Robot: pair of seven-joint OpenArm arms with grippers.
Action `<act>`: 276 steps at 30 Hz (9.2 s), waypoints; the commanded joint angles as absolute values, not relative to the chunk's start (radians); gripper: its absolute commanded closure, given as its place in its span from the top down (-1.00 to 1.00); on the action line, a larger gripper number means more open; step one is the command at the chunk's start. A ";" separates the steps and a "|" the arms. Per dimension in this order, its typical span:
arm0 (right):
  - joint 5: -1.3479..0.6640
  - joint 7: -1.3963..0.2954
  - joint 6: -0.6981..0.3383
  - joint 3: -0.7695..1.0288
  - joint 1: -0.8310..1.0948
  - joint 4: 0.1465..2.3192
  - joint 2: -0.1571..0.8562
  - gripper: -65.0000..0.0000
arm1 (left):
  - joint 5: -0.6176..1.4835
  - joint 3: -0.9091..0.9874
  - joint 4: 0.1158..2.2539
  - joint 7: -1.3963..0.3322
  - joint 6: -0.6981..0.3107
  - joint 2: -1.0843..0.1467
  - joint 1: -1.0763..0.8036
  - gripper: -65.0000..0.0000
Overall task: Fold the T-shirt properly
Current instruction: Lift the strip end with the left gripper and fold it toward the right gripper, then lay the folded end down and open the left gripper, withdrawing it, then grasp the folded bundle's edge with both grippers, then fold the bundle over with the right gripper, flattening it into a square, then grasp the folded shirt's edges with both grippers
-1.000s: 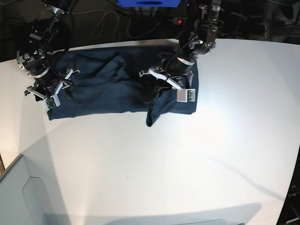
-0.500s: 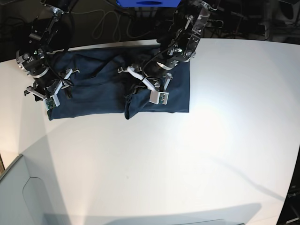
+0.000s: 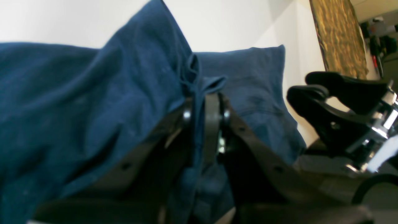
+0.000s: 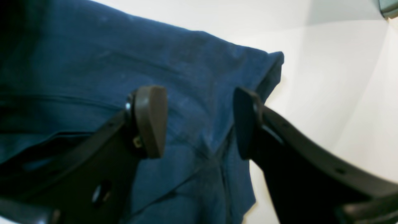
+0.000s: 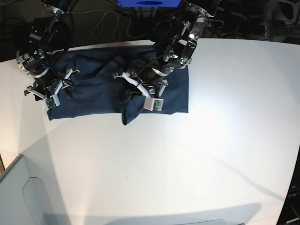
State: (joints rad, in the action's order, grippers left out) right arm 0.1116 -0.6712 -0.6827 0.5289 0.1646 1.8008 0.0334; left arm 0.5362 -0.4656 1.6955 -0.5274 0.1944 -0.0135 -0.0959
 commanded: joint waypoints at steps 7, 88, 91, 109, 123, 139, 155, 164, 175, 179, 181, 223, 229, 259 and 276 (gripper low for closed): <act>0.101 -0.648 -0.698 0.532 0.156 1.816 0.044 -0.01 | 0.552 -0.504 1.655 -0.512 0.182 -0.001 -0.067 -1.00; 0.097 -0.650 -0.698 0.707 0.070 1.437 0.054 -0.57 | 0.842 0.102 1.673 -0.518 0.171 -0.246 -0.252 -0.14; 0.099 -0.650 -0.698 0.707 0.071 1.442 0.053 -1.00 | 0.837 0.102 1.662 -0.524 0.171 -0.223 -0.248 -0.14; 0.094 -0.650 -0.698 0.539 0.124 1.899 -0.022 -1.00 | 0.835 -0.094 1.538 -0.516 0.173 -0.217 -0.140 -0.14; 0.101 -0.638 -0.698 -0.068 0.165 2.058 -0.036 -1.00 | 0.835 -0.110 1.520 -0.521 0.176 -0.225 -0.134 -0.14; 0.101 -0.512 -0.698 -0.268 0.073 1.756 -0.073 -1.00 | 0.835 -0.107 1.520 -0.524 0.180 -0.226 -0.142 -0.14; 0.101 -0.469 -0.698 -0.274 0.053 1.661 -0.077 -0.42 | 0.843 0.124 1.635 -0.527 0.182 -0.228 -0.255 -0.13; 0.096 -0.470 -0.698 -0.133 0.139 1.940 -0.081 0.50 | 0.845 0.354 1.782 -0.527 0.174 -0.222 -0.375 -0.13; 0.094 -0.486 -0.698 0.031 0.226 1.977 -0.076 0.50 | 0.845 0.440 1.801 -0.527 0.173 -0.220 -0.394 -0.13; 0.094 -0.486 -0.698 0.027 0.240 1.948 -0.079 0.51 | 0.846 0.440 1.801 -0.527 0.173 -0.219 -0.394 -0.13; 0.094 -0.486 -0.698 0.007 0.234 1.922 -0.077 0.51 | 0.846 0.440 1.801 -0.527 0.173 -0.219 -0.394 -0.13; 0.099 -0.478 -0.698 -0.446 0.351 1.857 0.045 -0.98 | 0.846 0.440 1.801 -0.527 0.173 -0.219 -0.409 -0.13; 0.101 -0.484 -0.698 -0.453 0.334 1.856 0.044 -0.98 | 0.846 0.440 1.801 -0.527 0.173 -0.223 -0.410 -0.13; 0.094 -0.484 -0.698 -0.058 0.294 1.971 0.134 0.46 | 0.845 0.084 1.836 -0.521 0.171 -0.134 -0.429 0.40; 0.094 -0.484 -0.698 0.018 0.297 1.969 0.134 0.46 | 0.845 -0.033 1.670 -0.526 0.173 -0.133 -0.351 -0.97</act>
State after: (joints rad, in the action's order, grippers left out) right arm 0.1070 -0.5079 -0.6800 0.0113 0.3012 1.9533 0.1295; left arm 0.8383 -0.0338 1.6569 -0.5274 0.1719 -0.1299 -0.3473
